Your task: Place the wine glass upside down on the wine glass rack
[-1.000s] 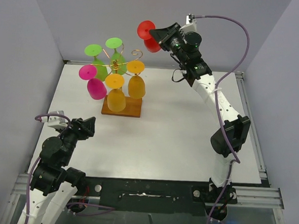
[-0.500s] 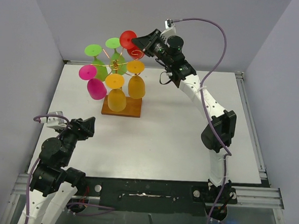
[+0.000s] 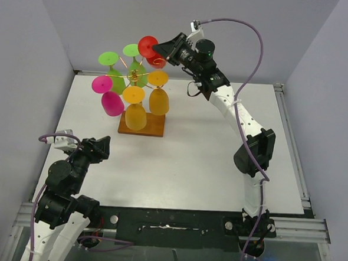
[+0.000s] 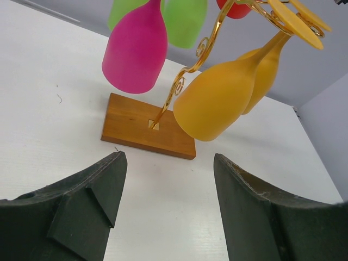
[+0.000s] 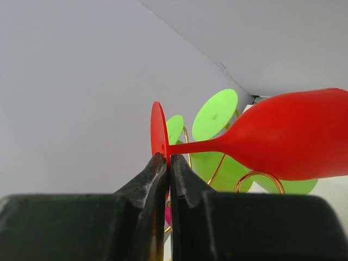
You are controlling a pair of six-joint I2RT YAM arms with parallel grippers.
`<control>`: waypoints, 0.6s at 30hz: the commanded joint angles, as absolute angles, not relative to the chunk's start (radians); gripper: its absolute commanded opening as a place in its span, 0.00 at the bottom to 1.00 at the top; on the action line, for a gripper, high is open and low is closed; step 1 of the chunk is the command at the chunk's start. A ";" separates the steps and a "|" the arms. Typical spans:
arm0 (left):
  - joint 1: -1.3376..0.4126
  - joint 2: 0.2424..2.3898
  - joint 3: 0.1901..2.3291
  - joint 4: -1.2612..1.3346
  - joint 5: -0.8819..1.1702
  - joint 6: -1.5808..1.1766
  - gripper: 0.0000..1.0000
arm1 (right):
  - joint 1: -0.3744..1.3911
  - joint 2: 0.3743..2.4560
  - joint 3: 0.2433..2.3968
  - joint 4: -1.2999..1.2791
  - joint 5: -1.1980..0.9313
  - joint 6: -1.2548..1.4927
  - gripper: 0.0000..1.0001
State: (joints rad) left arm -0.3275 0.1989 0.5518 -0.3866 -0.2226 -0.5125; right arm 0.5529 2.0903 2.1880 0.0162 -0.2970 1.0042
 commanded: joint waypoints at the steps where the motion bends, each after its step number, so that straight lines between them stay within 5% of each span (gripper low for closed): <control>1: -0.328 0.192 0.554 -0.362 -0.233 -0.512 0.63 | 0.560 2.101 2.238 0.023 -0.382 1.005 0.03; 18: -0.328 0.189 0.554 -0.362 -0.239 -0.512 0.63 | 0.552 2.105 2.234 -0.025 -0.415 1.011 0.05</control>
State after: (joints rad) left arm -0.3275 0.1989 0.5518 -0.3866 -0.2295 -0.5125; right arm 0.5522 2.1429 2.1941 -0.0471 -0.3935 1.0176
